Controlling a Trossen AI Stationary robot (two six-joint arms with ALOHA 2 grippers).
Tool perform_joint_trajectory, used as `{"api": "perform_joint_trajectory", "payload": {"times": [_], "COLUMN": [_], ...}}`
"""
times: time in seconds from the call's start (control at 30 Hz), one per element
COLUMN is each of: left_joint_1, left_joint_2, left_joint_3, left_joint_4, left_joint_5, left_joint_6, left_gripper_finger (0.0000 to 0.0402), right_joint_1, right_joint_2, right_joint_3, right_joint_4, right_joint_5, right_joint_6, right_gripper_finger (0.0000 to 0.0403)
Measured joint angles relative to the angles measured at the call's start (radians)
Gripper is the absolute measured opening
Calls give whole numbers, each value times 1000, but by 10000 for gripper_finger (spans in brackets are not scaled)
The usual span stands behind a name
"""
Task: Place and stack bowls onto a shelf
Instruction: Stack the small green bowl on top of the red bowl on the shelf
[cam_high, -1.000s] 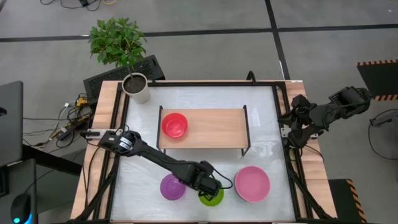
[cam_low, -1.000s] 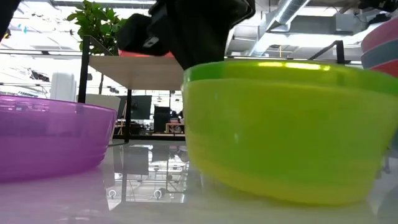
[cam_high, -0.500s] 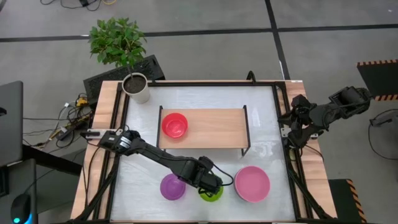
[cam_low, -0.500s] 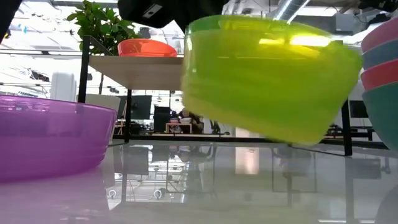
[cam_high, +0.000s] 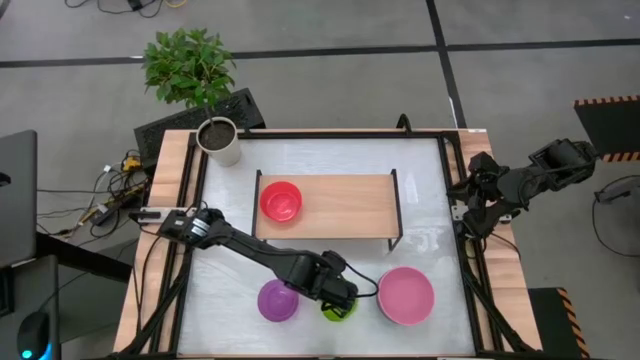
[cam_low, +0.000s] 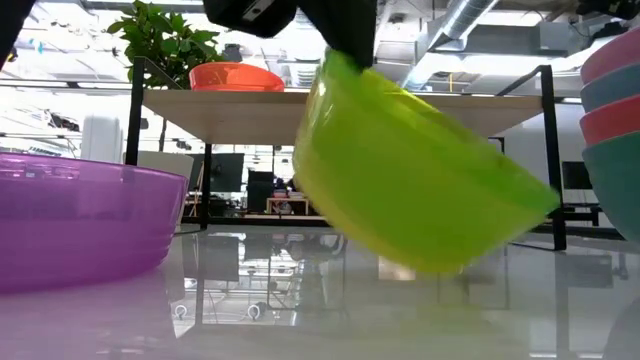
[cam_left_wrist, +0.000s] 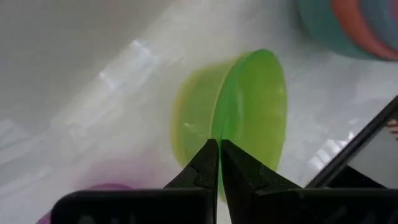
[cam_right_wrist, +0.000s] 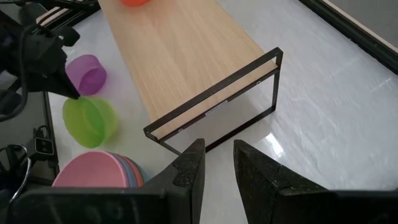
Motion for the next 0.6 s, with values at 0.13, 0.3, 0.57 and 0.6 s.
{"api": "perform_joint_trajectory", "payload": {"times": [0.13,0.3,0.57,0.6], "left_joint_1": [5,6,7,7], "left_joint_2": [-7,-56,-65,-65], "left_joint_3": [0,1,-19,-23], "left_joint_4": [9,23,-2,11], "left_joint_5": [19,-43,-120,-120], "left_joint_6": [-9,-8,20,31], "left_gripper_finger": [0,0,0,0], "right_joint_1": [0,0,0,0], "right_joint_2": [0,0,0,0], "right_joint_3": [0,0,0,0], "right_joint_4": [0,0,-1,-1], "right_joint_5": [0,0,0,0], "right_joint_6": [-17,-24,-39,-39], "right_gripper_finger": [113,113,113,113]}}
